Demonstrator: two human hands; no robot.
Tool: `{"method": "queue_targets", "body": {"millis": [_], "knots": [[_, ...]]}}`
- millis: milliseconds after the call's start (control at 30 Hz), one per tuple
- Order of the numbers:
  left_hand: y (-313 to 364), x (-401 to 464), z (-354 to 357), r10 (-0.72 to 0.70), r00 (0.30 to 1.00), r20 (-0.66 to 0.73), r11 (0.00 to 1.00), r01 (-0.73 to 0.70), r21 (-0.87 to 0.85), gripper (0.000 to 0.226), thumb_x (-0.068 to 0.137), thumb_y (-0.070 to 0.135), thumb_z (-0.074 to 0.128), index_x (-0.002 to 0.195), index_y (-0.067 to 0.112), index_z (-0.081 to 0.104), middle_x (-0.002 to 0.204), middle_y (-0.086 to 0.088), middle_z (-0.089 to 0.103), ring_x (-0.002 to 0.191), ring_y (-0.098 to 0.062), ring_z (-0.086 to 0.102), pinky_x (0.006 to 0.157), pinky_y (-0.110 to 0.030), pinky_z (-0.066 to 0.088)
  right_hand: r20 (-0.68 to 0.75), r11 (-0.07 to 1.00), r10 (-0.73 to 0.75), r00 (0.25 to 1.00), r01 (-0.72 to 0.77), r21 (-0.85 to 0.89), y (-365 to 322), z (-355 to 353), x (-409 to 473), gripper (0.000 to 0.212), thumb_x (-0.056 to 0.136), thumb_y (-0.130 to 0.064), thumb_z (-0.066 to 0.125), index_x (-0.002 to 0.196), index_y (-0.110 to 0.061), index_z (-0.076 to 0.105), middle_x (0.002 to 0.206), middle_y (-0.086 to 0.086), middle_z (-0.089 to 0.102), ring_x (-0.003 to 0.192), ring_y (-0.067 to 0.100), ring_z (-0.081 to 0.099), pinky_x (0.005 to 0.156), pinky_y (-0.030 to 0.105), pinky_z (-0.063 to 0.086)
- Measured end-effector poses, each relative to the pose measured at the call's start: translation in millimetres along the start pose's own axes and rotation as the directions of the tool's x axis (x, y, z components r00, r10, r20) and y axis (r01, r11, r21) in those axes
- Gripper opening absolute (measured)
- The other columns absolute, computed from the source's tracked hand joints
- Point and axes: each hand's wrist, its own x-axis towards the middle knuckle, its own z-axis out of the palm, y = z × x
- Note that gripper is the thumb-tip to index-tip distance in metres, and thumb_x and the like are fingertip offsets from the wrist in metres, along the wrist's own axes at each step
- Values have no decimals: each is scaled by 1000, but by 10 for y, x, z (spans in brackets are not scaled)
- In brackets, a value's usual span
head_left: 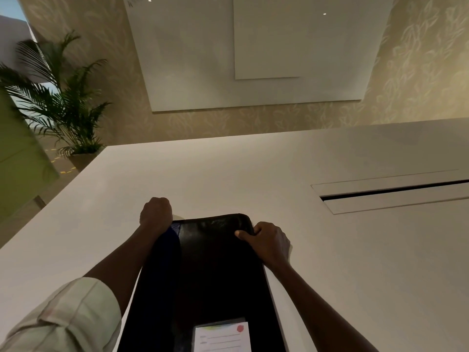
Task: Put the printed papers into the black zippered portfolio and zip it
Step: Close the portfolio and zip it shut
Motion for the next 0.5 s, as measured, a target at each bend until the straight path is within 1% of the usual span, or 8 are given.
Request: {"method": "queue_targets", "body": {"millis": [67, 133, 233, 300, 367, 433, 467, 500], "knots": [[-108, -77, 14, -7, 999, -42, 995, 3, -96, 15, 87, -1, 48, 91, -7, 61, 103, -25, 63, 97, -42, 62, 75, -38, 48, -7, 1000, 7, 1000, -7, 0, -21, -15, -25, 61, 58, -83, 58, 68, -22, 56, 65, -10, 63, 67, 13, 63, 67, 31, 52], [-197, -182, 32, -29, 999, -45, 981, 20, -191, 18, 91, 9, 54, 92, -7, 61, 102, -27, 63, 97, -44, 62, 75, -37, 47, -1, 1000, -1, 1000, 1, 12, -49, -44, -66, 58, 60, -82, 57, 77, -27, 58, 74, -13, 66, 76, 13, 65, 69, 31, 51], [-306, -370, 62, -78, 997, -10, 954, 72, -291, 23, 91, 19, 55, 85, -3, 59, 97, -24, 64, 93, -42, 63, 70, -34, 45, 17, 999, -20, 1000, 20, 34, -98, -123, -183, 61, 68, -79, 55, 107, -33, 60, 94, -11, 70, 94, 17, 67, 77, 34, 52], [-354, -503, 75, -109, 994, -3, 940, 102, -327, 22, 91, 21, 53, 81, 1, 55, 96, -24, 63, 90, -41, 62, 67, -33, 44, 24, 998, -36, 999, 34, 51, -115, -184, -290, 64, 74, -73, 56, 120, -29, 57, 101, -9, 70, 100, 18, 66, 81, 35, 52], [-378, -658, 94, -118, 993, -5, 934, 109, -340, 24, 92, 23, 51, 79, 3, 52, 96, -24, 63, 86, -39, 60, 66, -32, 40, 22, 995, -50, 998, 48, 85, -114, -241, -416, 64, 78, -67, 58, 126, -24, 56, 105, -8, 68, 102, 17, 65, 83, 35, 51], [-402, -837, 106, -110, 994, -4, 928, 101, -360, 25, 93, 23, 51, 77, 4, 51, 94, -24, 64, 77, -33, 56, 64, -32, 37, 31, 992, -50, 998, 46, 116, -90, -279, -552, 61, 80, -61, 62, 126, -20, 56, 111, -6, 66, 103, 17, 64, 85, 34, 51], [-422, -919, 114, -106, 994, -3, 924, 97, -369, 26, 92, 24, 52, 78, 3, 52, 94, -24, 64, 78, -34, 56, 63, -32, 36, 41, 991, -42, 998, 36, 132, -74, -299, -622, 59, 81, -57, 64, 126, -19, 57, 114, -6, 65, 104, 17, 63, 86, 33, 50], [-448, -1010, 110, -107, 994, 3, 920, 100, -379, 27, 91, 26, 54, 79, 3, 53, 94, -24, 65, 82, -37, 58, 64, -32, 35, 55, 988, -29, 998, 21, 153, -51, -320, -693, 58, 82, -53, 65, 127, -18, 56, 116, -5, 64, 105, 17, 63, 86, 33, 49]]}}
